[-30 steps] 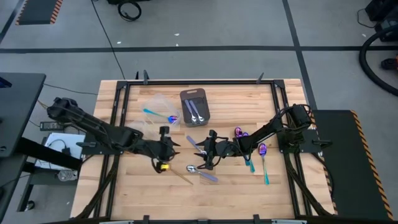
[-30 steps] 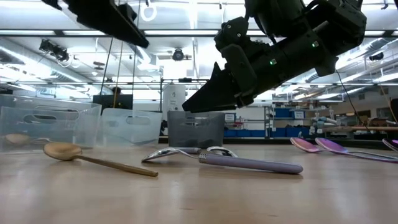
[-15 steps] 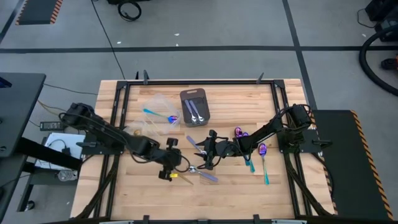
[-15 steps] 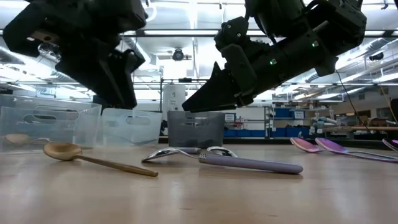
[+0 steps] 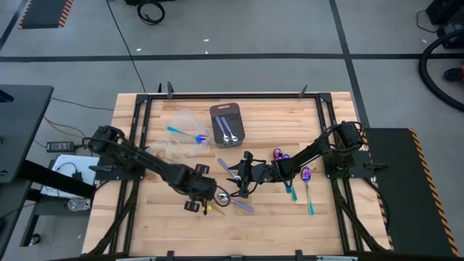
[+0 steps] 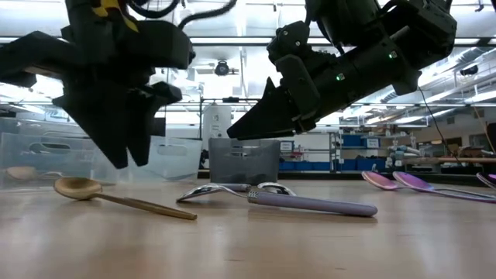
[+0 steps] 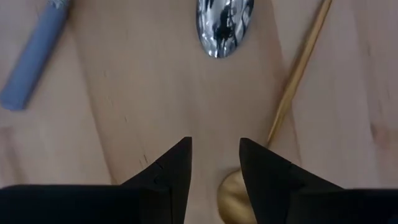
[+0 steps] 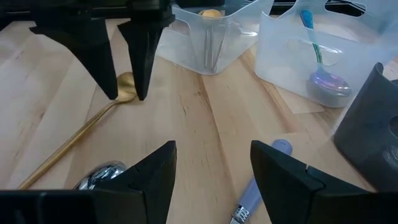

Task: Sort silverware by color (type)
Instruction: Put the gold spoon into the bottom transparent bin

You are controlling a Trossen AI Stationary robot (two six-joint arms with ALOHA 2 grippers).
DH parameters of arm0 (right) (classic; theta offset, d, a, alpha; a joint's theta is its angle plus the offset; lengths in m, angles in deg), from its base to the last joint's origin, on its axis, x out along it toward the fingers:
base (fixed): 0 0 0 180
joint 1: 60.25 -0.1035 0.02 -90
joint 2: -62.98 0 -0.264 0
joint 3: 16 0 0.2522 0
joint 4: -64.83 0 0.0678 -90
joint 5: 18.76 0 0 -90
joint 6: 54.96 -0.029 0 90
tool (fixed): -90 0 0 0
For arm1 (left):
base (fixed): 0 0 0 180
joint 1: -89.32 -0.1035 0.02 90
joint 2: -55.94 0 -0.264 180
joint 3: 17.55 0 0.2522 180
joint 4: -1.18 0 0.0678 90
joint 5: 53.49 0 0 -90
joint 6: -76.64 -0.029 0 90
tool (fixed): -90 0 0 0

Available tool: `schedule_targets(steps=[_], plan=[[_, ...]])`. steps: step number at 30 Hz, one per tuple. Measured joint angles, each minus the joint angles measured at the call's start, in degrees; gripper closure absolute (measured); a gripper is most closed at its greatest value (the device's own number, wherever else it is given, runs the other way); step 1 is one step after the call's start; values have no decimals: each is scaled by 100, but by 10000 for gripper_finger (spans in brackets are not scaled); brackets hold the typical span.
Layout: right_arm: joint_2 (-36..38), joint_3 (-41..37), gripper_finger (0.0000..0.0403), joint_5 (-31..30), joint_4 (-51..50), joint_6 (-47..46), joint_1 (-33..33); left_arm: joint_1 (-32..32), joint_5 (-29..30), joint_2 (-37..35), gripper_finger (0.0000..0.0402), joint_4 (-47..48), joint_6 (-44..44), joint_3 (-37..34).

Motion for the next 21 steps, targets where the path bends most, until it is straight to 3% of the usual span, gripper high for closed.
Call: schedule_targets(steps=[3,21], plan=[[0,0,188,0,-2,0,-2,-74,-271,-2,260,85,135,5],[0,0,188,0,-2,-1,0,3,-595,-13,260,645,-13,7]])
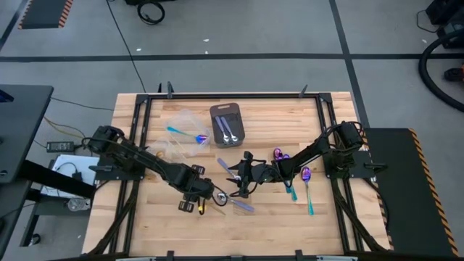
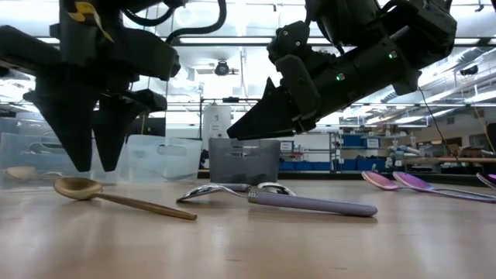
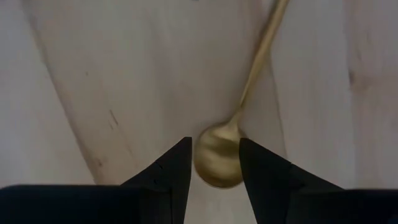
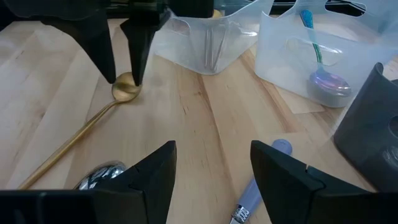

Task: Sort silverware by color (type)
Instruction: Put the gold spoon into the bottom transparent bin

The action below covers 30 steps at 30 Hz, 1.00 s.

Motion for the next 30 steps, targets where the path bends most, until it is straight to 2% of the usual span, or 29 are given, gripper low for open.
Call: schedule_targets(steps=[8,12,16,20,25,30], plan=[[0,1,188,0,0,-3,1,133,-127,0,260,-29,-44,0],[0,0,188,1,0,-87,-1,166,-65,0,260,-477,-55,-2],[0,0,188,2,0,-89,1,291,-32,105,260,-860,-452,-2],[0,0,188,2,0,-89,1,351,339,333,260,-853,-497,-6],[0,1,188,2,5,-89,1,338,392,619,261,-924,-597,12],[0,0,188,2,7,-71,1,344,239,801,289,-892,-757,26]])
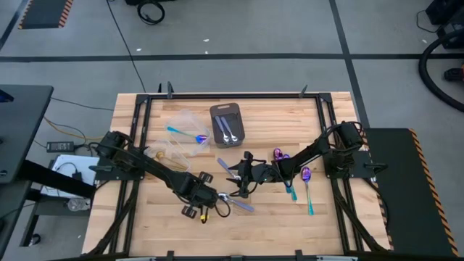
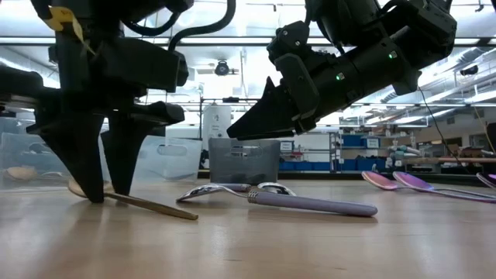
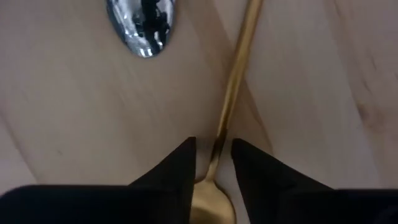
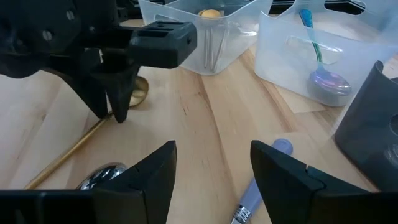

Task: Sort silverware by color (type)
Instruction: Put the gold spoon into the bottom transparent bin

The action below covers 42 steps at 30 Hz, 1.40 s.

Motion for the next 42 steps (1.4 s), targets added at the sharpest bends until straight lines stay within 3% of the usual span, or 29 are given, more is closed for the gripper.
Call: schedule_targets(steps=[7,17,33,42], plan=[[0,0,188,0,0,-15,0,16,7,13,386,26,-10,-4],[0,1,188,2,-4,-15,-1,165,331,-344,391,403,-297,-74],[2,1,188,2,-7,-17,-1,296,610,-1153,393,1052,1,-45],[2,0,188,2,-22,-17,-2,283,1251,-1826,393,1909,188,-37]])
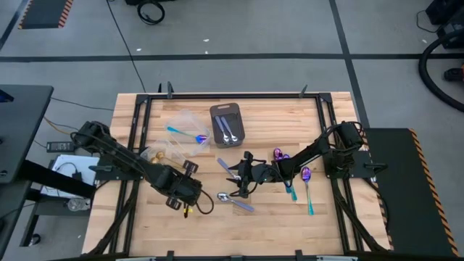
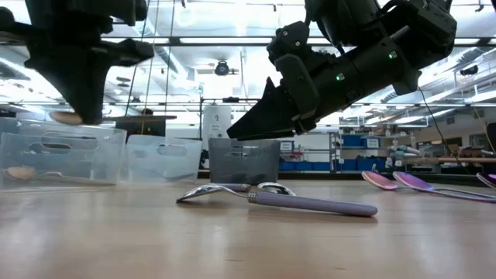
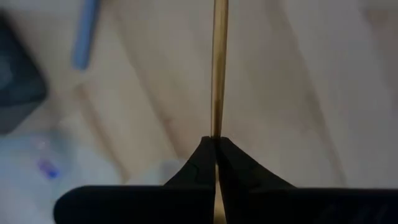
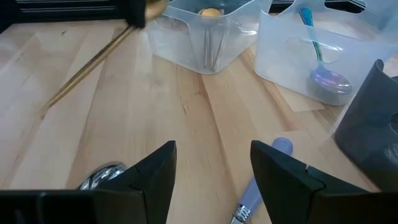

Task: Sort silverware by color (type)
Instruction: Put the gold spoon into the bottom transparent bin

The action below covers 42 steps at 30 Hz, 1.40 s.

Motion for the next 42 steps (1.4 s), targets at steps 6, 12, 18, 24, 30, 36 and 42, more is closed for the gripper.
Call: schedule_targets(steps=[6,12,18,24,30,36,42], plan=[[0,2,188,0,-4,0,0,-2,430,-518,393,591,231,0],[0,1,188,0,-4,0,0,-2,701,-1105,393,858,304,0],[0,2,188,0,4,0,2,4,1037,-1568,393,1247,414,-80],[0,0,188,0,7,0,0,2,1210,-1996,393,1253,455,-598],[0,0,188,0,15,0,0,-2,1249,-2466,393,1234,574,-934],[0,0,188,0,90,0,2,-148,1249,-2701,393,1392,152,-1111],[0,0,188,0,98,0,1,-558,810,-2705,394,1505,69,-1355]])
